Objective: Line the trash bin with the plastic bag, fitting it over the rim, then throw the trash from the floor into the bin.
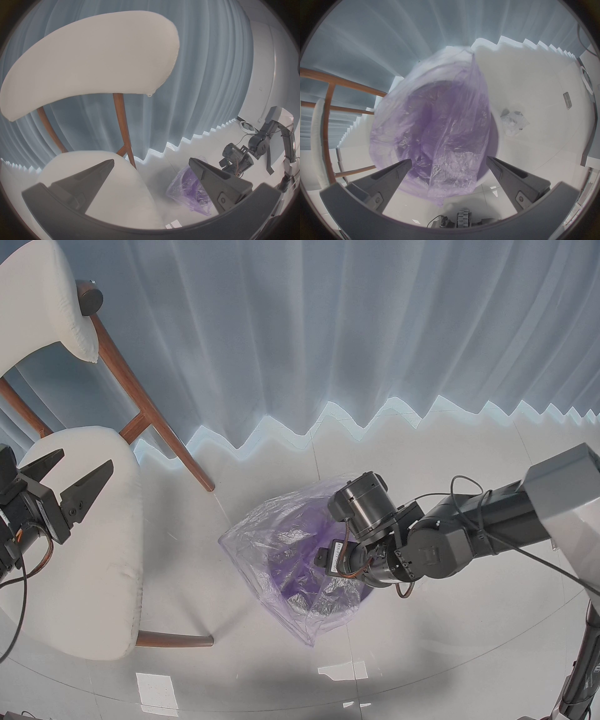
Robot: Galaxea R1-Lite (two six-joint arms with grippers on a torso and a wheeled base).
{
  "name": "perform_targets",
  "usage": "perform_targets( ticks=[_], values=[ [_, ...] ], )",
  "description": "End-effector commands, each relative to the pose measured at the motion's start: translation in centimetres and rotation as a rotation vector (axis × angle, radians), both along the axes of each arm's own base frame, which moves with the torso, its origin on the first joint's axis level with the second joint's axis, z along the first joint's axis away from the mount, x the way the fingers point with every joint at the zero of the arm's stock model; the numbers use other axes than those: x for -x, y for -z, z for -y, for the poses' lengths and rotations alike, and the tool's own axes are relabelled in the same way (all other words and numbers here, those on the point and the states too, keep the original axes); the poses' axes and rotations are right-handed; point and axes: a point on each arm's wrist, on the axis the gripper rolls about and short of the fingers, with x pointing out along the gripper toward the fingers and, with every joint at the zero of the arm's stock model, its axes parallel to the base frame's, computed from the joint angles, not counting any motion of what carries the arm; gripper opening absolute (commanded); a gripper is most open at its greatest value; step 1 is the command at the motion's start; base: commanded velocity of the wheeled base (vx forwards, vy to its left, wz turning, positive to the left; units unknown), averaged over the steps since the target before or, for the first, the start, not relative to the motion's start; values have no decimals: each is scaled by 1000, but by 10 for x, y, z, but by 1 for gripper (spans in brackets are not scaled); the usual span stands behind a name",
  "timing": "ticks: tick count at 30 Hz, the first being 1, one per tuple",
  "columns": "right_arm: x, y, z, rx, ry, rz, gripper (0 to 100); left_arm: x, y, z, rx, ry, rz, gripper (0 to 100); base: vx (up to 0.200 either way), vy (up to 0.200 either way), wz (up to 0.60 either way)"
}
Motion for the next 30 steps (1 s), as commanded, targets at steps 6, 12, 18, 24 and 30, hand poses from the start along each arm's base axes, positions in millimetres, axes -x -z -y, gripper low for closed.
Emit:
perform_targets(
  ticks=[6,12,18,24,30],
  values=[
    [-22,35,-6,39,23,-43,100,10,-5,-5,-22,-7,47,100,0,0,0],
    [-33,41,-9,43,36,-32,0,9,-4,-5,-23,-6,44,100,0,0,0],
    [-42,32,-5,47,56,-25,0,10,-5,-5,-22,-6,47,100,0,0,0],
    [-22,-14,10,32,56,0,0,10,-4,-4,-25,11,43,100,0,0,0],
    [-6,-14,33,59,83,-49,0,9,-3,-2,-35,39,38,100,0,0,0]
  ],
)
